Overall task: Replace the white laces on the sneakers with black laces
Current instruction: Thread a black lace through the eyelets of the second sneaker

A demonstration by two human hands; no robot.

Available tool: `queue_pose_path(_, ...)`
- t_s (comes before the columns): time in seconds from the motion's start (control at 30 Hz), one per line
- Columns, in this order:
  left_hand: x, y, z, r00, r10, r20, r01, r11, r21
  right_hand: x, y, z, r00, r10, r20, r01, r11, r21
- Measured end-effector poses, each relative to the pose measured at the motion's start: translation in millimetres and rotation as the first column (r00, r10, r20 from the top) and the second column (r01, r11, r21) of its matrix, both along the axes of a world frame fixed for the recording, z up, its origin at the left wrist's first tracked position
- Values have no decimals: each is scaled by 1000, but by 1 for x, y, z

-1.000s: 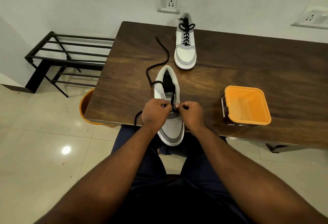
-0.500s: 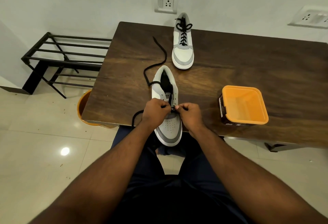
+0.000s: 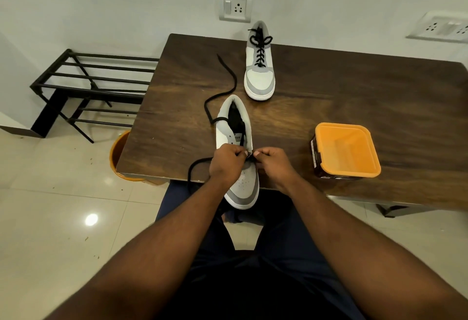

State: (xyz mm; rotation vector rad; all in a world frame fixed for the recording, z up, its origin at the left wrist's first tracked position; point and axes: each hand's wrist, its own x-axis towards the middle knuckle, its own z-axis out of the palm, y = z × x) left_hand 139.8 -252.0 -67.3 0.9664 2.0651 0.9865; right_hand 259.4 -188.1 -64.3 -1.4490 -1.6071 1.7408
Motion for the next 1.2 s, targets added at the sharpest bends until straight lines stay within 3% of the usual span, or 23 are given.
queue_pose_path(0.07, 2, -1, 5, 998, -56, -33, 55, 998, -24, 5, 4, 1, 999, 28, -45, -30, 998, -52)
queue_pose_path(0.13, 3, -2, 10, 967, -127, -221, 102, 988, -118, 3, 7, 0, 995, 91, 36, -93, 994, 50)
queue_pose_path(0.2, 6, -8, 12, 873, -168, -458, 69, 972, -226, 0, 9, 0, 981, 134, 141, -154, 977, 147)
queue_pose_path(0.27, 7, -15, 9, 801, -175, -572, 38, 969, -243, -1, 18, 7, 949, 200, 242, -253, 945, 208)
queue_pose_path(0.33, 7, -23, 1, 774, -180, -607, 45, 972, -232, 2, 37, 20, 837, 332, 436, -470, 843, 262)
queue_pose_path(0.4, 8, -27, -4, 769, -183, -612, 57, 974, -220, 5, 63, 41, 628, 408, 663, -715, 638, 285)
queue_pose_path(0.47, 8, -28, -7, 772, -177, -610, 62, 977, -206, 7, 93, 66, 466, 348, 813, -836, 473, 277)
queue_pose_path(0.53, 10, -28, -7, 775, -170, -609, 59, 978, -198, 11, 120, 104, 412, 158, 897, -856, 406, 322)
queue_pose_path(0.63, 10, -29, -4, 785, -190, -589, 60, 971, -233, 15, 154, 150, 541, -185, 820, -716, 410, 565)
queue_pose_path(0.7, 10, -31, -3, 793, -197, -576, 62, 968, -245, 11, 157, 150, 645, -250, 722, -576, 462, 675)
queue_pose_path(0.8, 9, -34, -4, 815, -190, -547, 74, 971, -227, 2, 118, 103, 714, -138, 686, -483, 612, 626)
queue_pose_path(0.93, 9, -35, -8, 819, -197, -539, 74, 967, -242, 2, 41, 38, 745, 303, 595, -616, 655, 438)
queue_pose_path(1.03, 8, -36, -11, 814, -206, -544, 75, 964, -254, 4, 14, 17, 812, 325, 485, -533, 750, 391)
queue_pose_path(1.1, 8, -37, -12, 826, -199, -527, 74, 966, -250, 6, 12, 17, 787, 316, 530, -575, 687, 445)
queue_pose_path(1.2, 5, -36, -9, 839, -187, -511, 70, 968, -239, 4, 39, 35, 595, 300, 745, -774, 462, 432)
